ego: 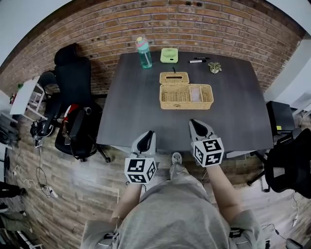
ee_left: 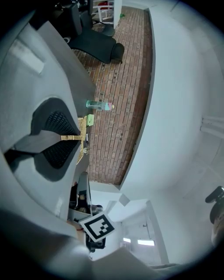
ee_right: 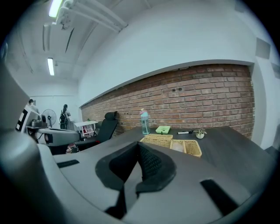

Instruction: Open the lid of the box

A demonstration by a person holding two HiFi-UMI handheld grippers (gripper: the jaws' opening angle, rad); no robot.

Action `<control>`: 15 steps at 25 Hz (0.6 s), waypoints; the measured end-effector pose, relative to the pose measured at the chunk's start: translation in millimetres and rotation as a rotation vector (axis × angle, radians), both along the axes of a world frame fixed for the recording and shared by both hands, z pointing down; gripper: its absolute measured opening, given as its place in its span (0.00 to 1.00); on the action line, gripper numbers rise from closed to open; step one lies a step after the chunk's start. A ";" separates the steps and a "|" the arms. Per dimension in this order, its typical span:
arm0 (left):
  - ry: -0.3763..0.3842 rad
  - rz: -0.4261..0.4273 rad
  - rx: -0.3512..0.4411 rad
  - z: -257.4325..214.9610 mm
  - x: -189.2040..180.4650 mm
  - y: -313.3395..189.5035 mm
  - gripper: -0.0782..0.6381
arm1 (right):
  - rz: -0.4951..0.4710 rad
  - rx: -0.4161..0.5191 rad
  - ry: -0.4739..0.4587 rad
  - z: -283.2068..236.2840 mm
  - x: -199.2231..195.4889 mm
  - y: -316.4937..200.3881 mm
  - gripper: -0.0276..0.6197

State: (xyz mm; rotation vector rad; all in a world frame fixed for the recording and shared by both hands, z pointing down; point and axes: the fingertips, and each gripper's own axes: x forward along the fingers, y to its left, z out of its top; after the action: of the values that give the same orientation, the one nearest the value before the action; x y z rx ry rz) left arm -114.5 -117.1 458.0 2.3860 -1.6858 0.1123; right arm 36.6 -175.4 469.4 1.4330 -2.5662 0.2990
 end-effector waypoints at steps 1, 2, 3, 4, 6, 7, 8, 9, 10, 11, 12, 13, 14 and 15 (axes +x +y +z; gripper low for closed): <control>-0.001 0.001 0.003 -0.7 -0.9 4.8 0.16 | -0.002 0.003 -0.002 -0.2 -1.6 7.9 0.05; -0.003 0.002 0.006 -1.4 -1.9 9.5 0.16 | -0.003 0.008 -0.004 -0.5 -3.2 15.5 0.05; -0.003 0.003 0.008 -1.8 -3.0 14.2 0.16 | -0.004 0.012 -0.006 -1.1 -4.7 22.7 0.05; -0.004 0.004 0.009 -2.1 -3.8 18.7 0.15 | -0.004 0.017 -0.009 -1.9 -6.2 29.3 0.05; -0.006 0.006 0.012 -3.0 -4.6 26.7 0.15 | -0.002 0.026 -0.015 -4.4 -7.9 40.7 0.05; -0.006 0.007 0.014 -3.7 -4.6 30.2 0.15 | -0.001 0.031 -0.017 -6.0 -8.3 45.6 0.05; -0.005 0.007 0.016 -4.5 -4.9 33.5 0.14 | 0.001 0.037 -0.021 -7.9 -8.8 50.2 0.05; -0.005 0.007 0.017 -5.3 -5.5 36.6 0.14 | 0.003 0.042 -0.025 -9.8 -9.3 54.6 0.05; -0.005 0.006 0.018 -6.1 -6.3 39.9 0.14 | 0.004 0.047 -0.028 -11.5 -10.0 59.0 0.05; -0.004 0.006 0.019 -6.6 -7.0 43.2 0.14 | 0.005 0.051 -0.032 -13.0 -10.7 63.5 0.05; -0.004 0.007 0.021 -7.1 -7.4 46.4 0.14 | 0.005 0.055 -0.033 -14.2 -11.4 67.9 0.05; -0.003 0.010 0.022 -7.4 -7.2 49.5 0.13 | 0.004 0.059 -0.032 -15.1 -11.9 72.2 0.05; -0.002 0.015 0.023 -7.5 -6.5 52.5 0.13 | 0.003 0.064 -0.029 -15.7 -12.2 76.3 0.05; -0.002 0.019 0.024 -7.3 -5.7 55.3 0.13 | 0.002 0.070 -0.024 -16.0 -12.3 80.2 0.05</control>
State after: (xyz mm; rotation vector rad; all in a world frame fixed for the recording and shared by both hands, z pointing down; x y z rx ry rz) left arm -120.2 -61.7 450.7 2.4202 -1.6752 0.0984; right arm 24.3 -95.2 453.4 1.4641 -2.6193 0.2311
